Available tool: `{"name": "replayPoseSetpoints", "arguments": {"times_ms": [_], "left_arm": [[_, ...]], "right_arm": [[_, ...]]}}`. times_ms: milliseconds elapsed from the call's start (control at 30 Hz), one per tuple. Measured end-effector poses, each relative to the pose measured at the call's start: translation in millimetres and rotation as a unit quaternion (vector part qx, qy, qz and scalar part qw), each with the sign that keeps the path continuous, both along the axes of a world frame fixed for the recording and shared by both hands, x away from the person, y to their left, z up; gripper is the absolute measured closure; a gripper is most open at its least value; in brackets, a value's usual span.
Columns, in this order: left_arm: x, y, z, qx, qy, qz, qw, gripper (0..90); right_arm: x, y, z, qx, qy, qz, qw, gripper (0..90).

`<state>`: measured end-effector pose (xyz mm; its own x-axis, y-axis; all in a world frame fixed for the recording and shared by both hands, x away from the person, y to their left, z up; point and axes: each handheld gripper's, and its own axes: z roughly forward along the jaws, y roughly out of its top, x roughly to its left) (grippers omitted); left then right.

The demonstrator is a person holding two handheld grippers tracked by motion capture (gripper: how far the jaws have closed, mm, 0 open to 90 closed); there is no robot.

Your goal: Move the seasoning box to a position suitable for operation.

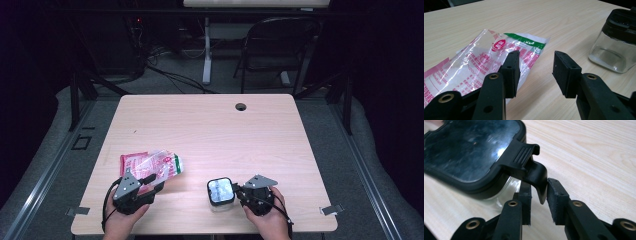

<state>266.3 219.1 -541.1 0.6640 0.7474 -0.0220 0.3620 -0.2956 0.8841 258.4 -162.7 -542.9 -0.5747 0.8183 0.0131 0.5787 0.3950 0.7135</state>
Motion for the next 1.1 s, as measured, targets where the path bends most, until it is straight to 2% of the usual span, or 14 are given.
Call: {"name": "replayPoseSetpoints", "arguments": {"times_ms": [133,267,300,333,400,467,500,700,733,800,933,1033,1100], "left_arm": [[0.5,-0.9,-0.2,0.005,0.005,0.001,1.0000,56.1],[-0.5,-1.6,0.5,0.003,0.007,-0.006,1.0000,55.1],[-1.2,-2.0,0.5,0.001,0.005,-0.008,1.0000,54.9],[-1.6,-2.2,0.8,0.005,0.004,-0.009,0.9999,54.3],[-2.1,-3.0,0.9,0.009,0.004,-0.011,0.9999,54.1],[-2.2,-3.4,1.4,0.012,0.007,-0.014,0.9998,53.8],[-2.3,-3.8,1.8,0.011,0.010,-0.015,0.9998,53.1],[-3.0,-9.2,7.1,0.011,0.016,-0.016,0.9997,52.1],[-2.7,-10.4,8.2,0.011,0.015,-0.020,0.9996,52.6],[-2.4,-13.1,11.2,0.008,0.018,-0.027,0.9994,55.1],[-2.1,-21.0,19.0,0.010,0.018,-0.042,0.9989,60.2],[-1.7,-30.4,24.7,0.018,0.021,-0.058,0.9979,62.2],[-1.7,-37.5,27.1,0.025,0.022,-0.069,0.9970,62.6]], "right_arm": [[-5.3,0.1,1.8,-0.005,0.010,0.012,0.9999,72.6],[-7.1,-1.1,2.6,0.011,0.018,0.017,0.9996,70.8],[-7.3,-2.6,4.3,0.007,0.023,0.019,0.9995,70.3],[-7.6,-3.1,5.1,0.015,0.030,0.019,0.9993,69.8],[-7.4,-5.4,8.3,0.017,0.055,0.022,0.9981,68.1],[-7.9,-7.8,11.6,0.021,0.056,0.021,0.9980,66.4],[-7.5,-10.3,16.3,0.020,0.066,0.017,0.9975,63.2],[-4.4,-14.2,27.8,0.032,0.067,0.015,0.9971,63.4],[-3.2,-15.1,30.4,0.027,0.074,0.017,0.9967,63.5],[-1.3,-15.4,33.1,0.024,0.066,0.011,0.9975,62.7],[3.1,-17.0,40.0,0.040,0.068,0.007,0.9969,61.8],[6.9,-16.8,48.6,0.058,0.056,0.010,0.9966,63.5],[7.7,-16.3,50.9,0.062,0.056,0.012,0.9964,63.8]]}}
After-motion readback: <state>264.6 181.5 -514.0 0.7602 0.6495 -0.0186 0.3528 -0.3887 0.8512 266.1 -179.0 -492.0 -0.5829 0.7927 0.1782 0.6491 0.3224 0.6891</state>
